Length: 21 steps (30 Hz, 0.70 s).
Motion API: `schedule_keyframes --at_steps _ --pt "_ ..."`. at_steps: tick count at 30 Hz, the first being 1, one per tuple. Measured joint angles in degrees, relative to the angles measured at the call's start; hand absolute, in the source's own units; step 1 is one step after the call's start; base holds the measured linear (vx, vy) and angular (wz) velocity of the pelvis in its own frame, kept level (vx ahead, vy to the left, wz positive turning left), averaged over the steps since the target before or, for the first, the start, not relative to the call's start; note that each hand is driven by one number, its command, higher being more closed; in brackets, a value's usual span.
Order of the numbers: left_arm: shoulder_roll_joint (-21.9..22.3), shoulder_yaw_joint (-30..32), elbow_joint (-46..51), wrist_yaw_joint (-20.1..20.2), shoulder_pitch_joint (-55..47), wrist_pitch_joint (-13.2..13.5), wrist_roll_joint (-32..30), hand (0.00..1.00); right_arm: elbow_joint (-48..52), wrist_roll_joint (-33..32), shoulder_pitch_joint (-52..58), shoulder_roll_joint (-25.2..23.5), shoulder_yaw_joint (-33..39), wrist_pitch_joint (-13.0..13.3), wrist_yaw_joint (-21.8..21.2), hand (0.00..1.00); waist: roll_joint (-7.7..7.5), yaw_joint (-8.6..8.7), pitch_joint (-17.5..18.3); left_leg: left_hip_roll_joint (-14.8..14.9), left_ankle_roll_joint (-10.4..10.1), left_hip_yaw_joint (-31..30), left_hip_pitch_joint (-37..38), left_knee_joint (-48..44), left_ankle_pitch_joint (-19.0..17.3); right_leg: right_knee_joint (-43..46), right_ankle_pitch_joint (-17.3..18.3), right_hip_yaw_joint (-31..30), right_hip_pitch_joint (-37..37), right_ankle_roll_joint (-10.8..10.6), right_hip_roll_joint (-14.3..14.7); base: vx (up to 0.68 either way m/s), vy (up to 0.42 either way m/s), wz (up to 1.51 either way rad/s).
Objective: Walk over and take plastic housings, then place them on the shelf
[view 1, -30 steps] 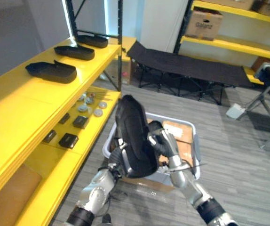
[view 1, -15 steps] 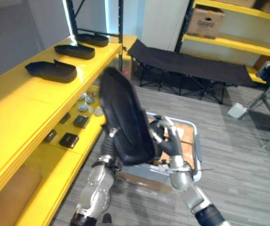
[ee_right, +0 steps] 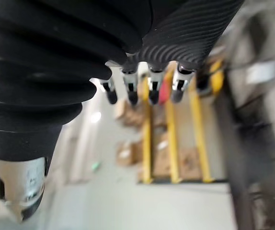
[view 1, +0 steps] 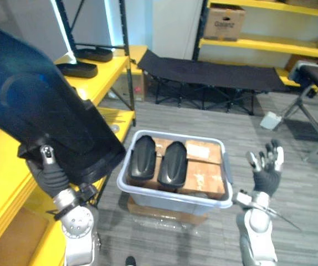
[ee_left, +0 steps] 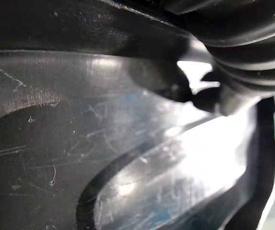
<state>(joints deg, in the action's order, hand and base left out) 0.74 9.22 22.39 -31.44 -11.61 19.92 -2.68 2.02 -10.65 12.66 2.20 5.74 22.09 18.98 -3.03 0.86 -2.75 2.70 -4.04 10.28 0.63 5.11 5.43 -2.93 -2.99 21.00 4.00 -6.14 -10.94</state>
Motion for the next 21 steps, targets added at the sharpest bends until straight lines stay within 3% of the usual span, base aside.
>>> schedule_keyframes --at_steps 4,8,12,18,21 --pt "0.3 2.4 0.0 -1.4 -2.2 0.1 0.6 1.0 -4.9 -4.0 1.1 -0.1 0.7 -0.9 -8.2 0.0 0.74 -0.02 0.4 0.2 0.0 -0.2 -0.7 0.0 0.0 -0.6 -0.1 0.5 -0.1 -0.2 0.3 0.05 -0.01 0.02" --pt "1.8 7.5 0.0 -2.3 -4.4 0.1 0.4 1.0 -7.5 -5.6 0.4 0.3 -1.9 -3.1 -15.5 0.0 1.2 -1.91 0.5 -0.2 -0.1 -2.5 -2.1 -0.1 0.0 -0.8 -0.5 3.4 0.2 -0.7 0.1 0.06 -0.01 0.29" --pt "2.2 10.8 0.0 -4.3 -5.5 0.3 -0.1 1.0 -10.1 -5.6 -3.0 0.6 -6.8 -5.1 -16.7 0.0 1.08 -4.13 0.5 -1.0 -0.1 -6.4 -2.7 -0.1 0.3 -0.8 -0.5 7.8 2.1 -0.9 -0.1 0.04 0.007 0.52" --pt "3.7 18.4 3.2 -6.0 -8.6 1.4 0.0 1.0 -13.5 -3.9 -9.6 0.7 -12.8 -5.1 -15.6 0.0 0.67 -8.44 0.5 -3.9 0.9 -13.4 -4.2 0.0 0.9 0.7 1.2 15.7 5.0 -2.2 -2.1 0.01 0.046 0.65" --pt "4.0 21.3 3.9 -5.5 -9.6 3.0 0.8 1.0 -14.3 -0.7 -11.7 0.6 -13.8 -5.4 -13.3 0.0 0.37 -10.77 0.4 -4.7 1.2 -16.6 -4.7 0.0 1.2 2.8 2.5 17.6 5.4 -0.4 -2.7 -0.03 0.063 0.55"
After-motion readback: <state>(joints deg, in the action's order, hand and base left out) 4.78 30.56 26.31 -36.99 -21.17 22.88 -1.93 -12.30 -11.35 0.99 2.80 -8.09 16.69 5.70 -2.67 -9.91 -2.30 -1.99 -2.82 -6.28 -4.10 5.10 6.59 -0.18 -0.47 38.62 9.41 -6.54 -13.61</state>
